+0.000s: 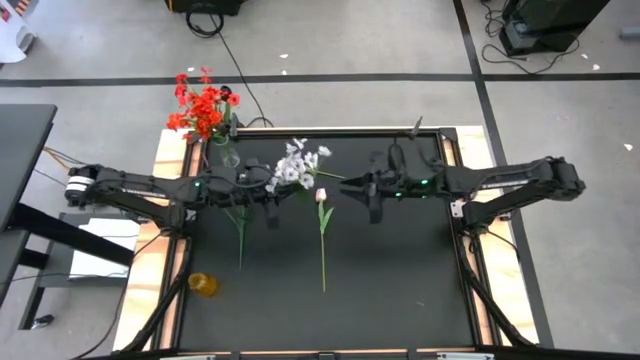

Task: Sort flowers into vase by color
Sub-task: Put the white flowers into the yellow vase

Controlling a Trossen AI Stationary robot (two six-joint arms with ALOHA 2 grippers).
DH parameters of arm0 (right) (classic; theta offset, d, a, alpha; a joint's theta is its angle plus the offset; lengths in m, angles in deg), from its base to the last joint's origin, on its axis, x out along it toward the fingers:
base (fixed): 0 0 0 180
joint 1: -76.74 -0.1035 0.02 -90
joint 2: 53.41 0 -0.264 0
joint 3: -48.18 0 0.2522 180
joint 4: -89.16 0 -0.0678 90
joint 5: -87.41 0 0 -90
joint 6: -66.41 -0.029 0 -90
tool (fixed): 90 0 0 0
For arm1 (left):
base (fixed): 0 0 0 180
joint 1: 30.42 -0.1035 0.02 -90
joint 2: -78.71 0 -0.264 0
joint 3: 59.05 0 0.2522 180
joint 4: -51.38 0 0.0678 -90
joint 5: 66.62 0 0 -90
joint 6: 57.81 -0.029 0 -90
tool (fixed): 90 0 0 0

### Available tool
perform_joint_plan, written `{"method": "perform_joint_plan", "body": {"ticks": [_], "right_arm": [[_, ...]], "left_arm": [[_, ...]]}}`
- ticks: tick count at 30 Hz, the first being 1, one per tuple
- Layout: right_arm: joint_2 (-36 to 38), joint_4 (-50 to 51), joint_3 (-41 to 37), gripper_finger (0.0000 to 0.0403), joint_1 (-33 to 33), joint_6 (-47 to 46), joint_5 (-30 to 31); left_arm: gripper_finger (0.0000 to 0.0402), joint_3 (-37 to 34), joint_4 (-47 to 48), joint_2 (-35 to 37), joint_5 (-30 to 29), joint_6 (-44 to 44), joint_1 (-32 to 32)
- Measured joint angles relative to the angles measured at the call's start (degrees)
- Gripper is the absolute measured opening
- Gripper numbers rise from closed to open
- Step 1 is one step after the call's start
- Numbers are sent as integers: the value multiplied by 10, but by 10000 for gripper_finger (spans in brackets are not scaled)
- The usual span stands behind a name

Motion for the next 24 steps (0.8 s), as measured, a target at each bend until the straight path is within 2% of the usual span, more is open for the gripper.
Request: {"method": "perform_joint_plan", "body": {"ticks": [3,8,13,19,24], "right_arm": [[43,7,0,118,0,4,-5],[102,27,0,93,0,11,-22],[159,51,1,89,0,23,-17],[217,86,4,89,0,55,-21],[226,178,61,82,-1,79,-22]], "left_arm": [[10,-2,55,29,-41,22,0],[13,0,92,69,-42,25,0],[8,-1,158,116,-41,86,-1],[8,-1,239,177,-41,82,7],[8,4,253,219,-41,88,13]]}}
